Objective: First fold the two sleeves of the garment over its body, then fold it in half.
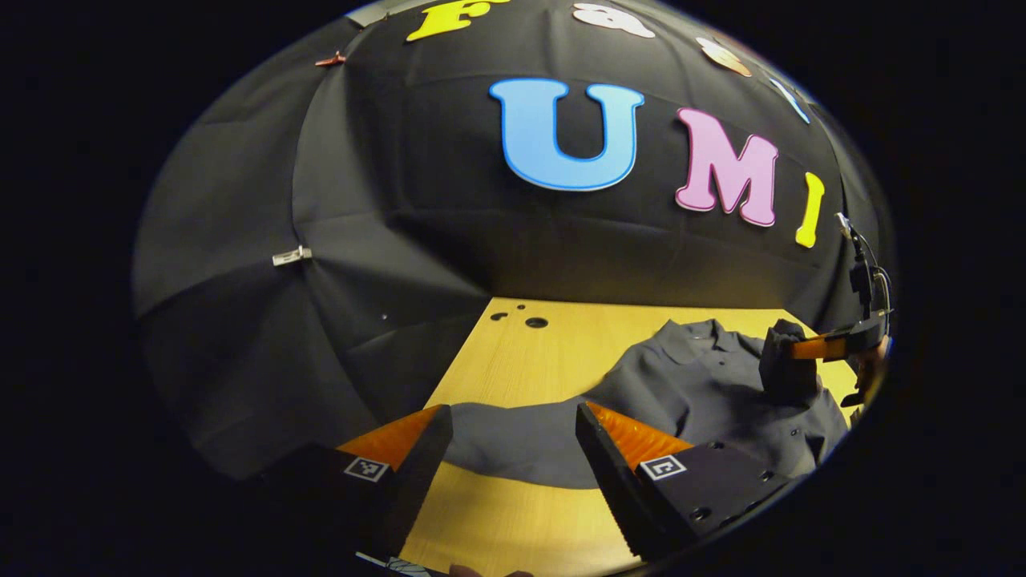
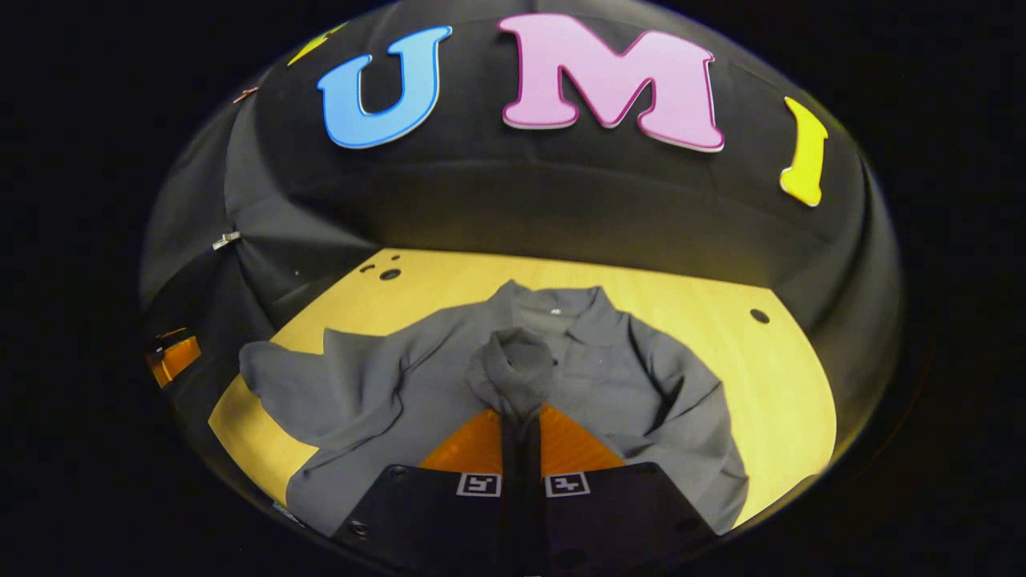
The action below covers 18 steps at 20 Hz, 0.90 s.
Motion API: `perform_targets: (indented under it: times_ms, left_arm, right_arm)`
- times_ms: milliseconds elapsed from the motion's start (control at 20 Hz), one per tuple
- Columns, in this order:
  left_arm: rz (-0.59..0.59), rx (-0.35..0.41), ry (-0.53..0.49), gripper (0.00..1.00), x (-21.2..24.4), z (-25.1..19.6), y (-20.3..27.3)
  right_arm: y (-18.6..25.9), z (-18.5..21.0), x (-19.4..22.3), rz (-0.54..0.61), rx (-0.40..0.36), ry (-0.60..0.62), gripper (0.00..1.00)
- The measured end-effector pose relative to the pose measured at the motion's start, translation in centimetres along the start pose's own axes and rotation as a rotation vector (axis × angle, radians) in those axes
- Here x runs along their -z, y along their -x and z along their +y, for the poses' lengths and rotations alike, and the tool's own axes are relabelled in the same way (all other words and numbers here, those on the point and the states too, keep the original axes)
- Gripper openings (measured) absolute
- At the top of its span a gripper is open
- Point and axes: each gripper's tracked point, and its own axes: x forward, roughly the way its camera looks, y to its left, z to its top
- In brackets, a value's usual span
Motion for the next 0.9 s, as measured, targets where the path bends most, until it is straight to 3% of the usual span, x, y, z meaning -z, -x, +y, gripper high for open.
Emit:
perform_targets:
  times_ms: [50, 100, 150, 300, 550, 600, 650, 900]
  left_arm:
    - [0.016, -0.005, 0.000, 0.98, 0.7, 0.6, -0.8]
    - [0.027, -0.011, -0.007, 0.98, 1.7, 1.0, -1.6]
    - [0.038, -0.020, -0.021, 0.98, 2.4, 1.4, -2.4]
    - [0.071, -0.050, -0.058, 0.99, 3.9, 3.1, -4.8]
    - [0.121, -0.075, -0.025, 0.98, 5.7, 5.0, -7.9]
    - [0.132, -0.082, -0.022, 0.98, 6.2, 5.4, -8.5]
    - [0.142, -0.089, -0.020, 0.98, 6.5, 5.8, -9.0]
    - [0.212, -0.101, -0.007, 0.98, 8.7, 6.7, -10.8]
  right_arm:
    - [-0.7, 0.6, 0.8, 0.026, -0.001, -0.005, 0.05]
    - [-1.4, 1.2, 1.5, 0.047, -0.003, -0.005, 0.14]
    - [-1.9, 1.7, 2.1, 0.070, -0.010, -0.002, 0.05]
    - [-3.3, 2.7, 4.2, 0.138, -0.010, -0.007, 0.05]
    - [-4.7, 3.9, 5.8, 0.193, -0.006, -0.052, 0.08]
    - [-4.8, 4.2, 6.1, 0.203, -0.009, -0.052, 0.00]
    - [-5.0, 4.5, 6.5, 0.214, -0.014, -0.054, 0.10]
    - [-4.9, 6.0, 7.7, 0.256, -0.061, -0.091, 0.18]
